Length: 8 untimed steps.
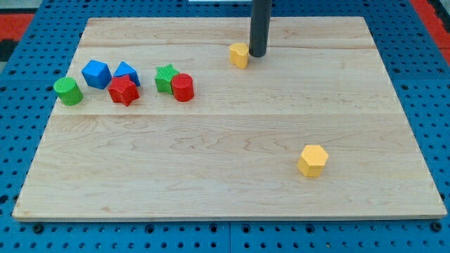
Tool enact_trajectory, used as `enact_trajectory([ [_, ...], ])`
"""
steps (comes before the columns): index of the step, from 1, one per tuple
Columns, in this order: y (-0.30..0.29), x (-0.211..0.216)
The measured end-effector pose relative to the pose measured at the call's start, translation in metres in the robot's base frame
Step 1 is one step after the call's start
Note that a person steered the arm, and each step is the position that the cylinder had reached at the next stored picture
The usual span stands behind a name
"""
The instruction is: Move the yellow heart above the blue cube
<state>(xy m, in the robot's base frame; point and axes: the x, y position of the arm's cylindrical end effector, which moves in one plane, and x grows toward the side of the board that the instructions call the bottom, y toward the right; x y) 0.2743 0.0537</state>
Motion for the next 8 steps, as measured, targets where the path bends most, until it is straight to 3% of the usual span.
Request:
enact_trajectory([
  [1, -0.086, 0.01],
  [3, -0.004, 0.031],
  [4, -0.005, 0.05],
  [6, -0.15, 0.049],
  [8, -0.172, 0.059],
])
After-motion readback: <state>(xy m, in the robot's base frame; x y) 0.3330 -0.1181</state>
